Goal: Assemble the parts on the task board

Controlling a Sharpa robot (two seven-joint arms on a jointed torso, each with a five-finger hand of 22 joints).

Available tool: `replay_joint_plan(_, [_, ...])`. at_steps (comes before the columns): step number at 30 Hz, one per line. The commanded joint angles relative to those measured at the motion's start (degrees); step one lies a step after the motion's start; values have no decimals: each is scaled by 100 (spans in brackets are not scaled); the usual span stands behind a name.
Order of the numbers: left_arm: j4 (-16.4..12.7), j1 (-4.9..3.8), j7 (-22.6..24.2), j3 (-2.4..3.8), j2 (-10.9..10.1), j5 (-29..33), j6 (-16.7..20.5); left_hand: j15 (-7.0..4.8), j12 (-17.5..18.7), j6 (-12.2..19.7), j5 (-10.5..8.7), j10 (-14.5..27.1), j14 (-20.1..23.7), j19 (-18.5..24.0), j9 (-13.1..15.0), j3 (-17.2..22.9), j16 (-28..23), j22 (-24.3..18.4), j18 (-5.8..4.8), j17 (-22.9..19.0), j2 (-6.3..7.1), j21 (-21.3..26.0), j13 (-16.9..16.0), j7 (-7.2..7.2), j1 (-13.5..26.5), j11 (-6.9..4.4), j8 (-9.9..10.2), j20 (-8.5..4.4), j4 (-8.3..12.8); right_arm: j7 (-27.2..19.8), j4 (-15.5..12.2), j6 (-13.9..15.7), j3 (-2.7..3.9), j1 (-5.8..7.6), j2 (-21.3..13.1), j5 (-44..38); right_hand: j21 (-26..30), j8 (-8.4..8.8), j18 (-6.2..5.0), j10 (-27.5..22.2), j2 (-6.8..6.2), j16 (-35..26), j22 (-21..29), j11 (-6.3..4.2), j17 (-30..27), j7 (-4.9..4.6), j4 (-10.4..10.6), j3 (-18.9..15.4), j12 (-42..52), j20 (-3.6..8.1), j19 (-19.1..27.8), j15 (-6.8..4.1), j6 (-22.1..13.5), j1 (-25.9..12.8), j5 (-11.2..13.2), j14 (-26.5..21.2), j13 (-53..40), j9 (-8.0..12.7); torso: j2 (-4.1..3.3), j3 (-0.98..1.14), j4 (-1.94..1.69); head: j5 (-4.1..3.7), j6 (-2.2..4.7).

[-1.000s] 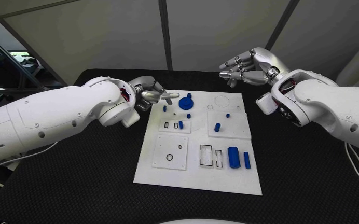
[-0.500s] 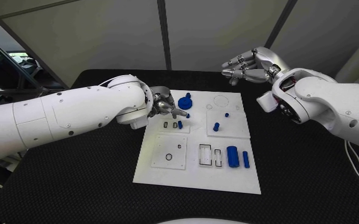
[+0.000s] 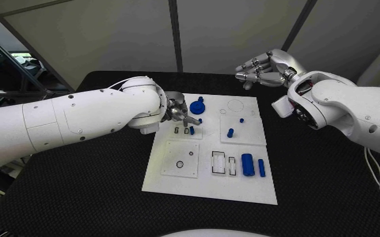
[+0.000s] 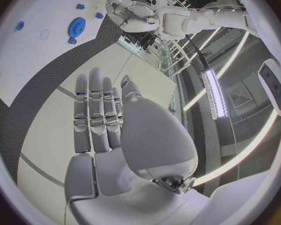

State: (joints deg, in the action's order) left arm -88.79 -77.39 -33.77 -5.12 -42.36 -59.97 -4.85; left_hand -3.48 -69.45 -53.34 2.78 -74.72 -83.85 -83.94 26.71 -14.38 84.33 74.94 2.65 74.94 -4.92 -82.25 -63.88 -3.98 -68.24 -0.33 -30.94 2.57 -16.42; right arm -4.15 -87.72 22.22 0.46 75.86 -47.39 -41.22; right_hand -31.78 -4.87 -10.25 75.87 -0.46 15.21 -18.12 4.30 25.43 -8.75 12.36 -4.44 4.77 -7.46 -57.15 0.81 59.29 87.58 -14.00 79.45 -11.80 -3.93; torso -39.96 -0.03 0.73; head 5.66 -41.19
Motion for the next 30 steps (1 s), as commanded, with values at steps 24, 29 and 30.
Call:
replay_joint_plan(24, [333,-13,-81,-83,281,-172,-354,-51,-67,100,-2,-66,-376,-137,227,-26,-22,293,-25,683,-20,-74,-67,26,-34,-8,-200,-41,81,87,62,-77,2,13,72,-134,155,9,-17,-10,-121,-242,77,25,-18,-45,137,82,-104,-34,-42,22,-24,11,-442,47,74,-1,-1,-6,2,27,-101])
replay_joint_plan(29, [395,-13,-78,-123,336,-148,-372,-55,-75,109,-2,-73,-377,-137,271,-1,-23,299,-25,685,-30,-77,-79,31,-72,-13,-235,-43,106,85,67,-91,2,13,82,-149,168,-2,-18,-13,-120,-263,83,22,-17,-40,139,109,-103,-34,-43,21,-9,35,-470,52,81,-5,-4,-5,12,37,-108])
replay_joint_plan(30, [407,-13,-78,-130,348,-146,-378,-55,-76,110,-2,-73,-377,-137,274,0,-23,300,-26,685,-31,-78,-80,31,-74,-14,-237,-44,107,84,69,-92,2,13,83,-151,168,-2,-18,-13,-121,-264,83,22,-17,-40,139,110,-103,-34,-43,21,-8,36,-472,52,81,-5,-3,-3,13,38,-110])
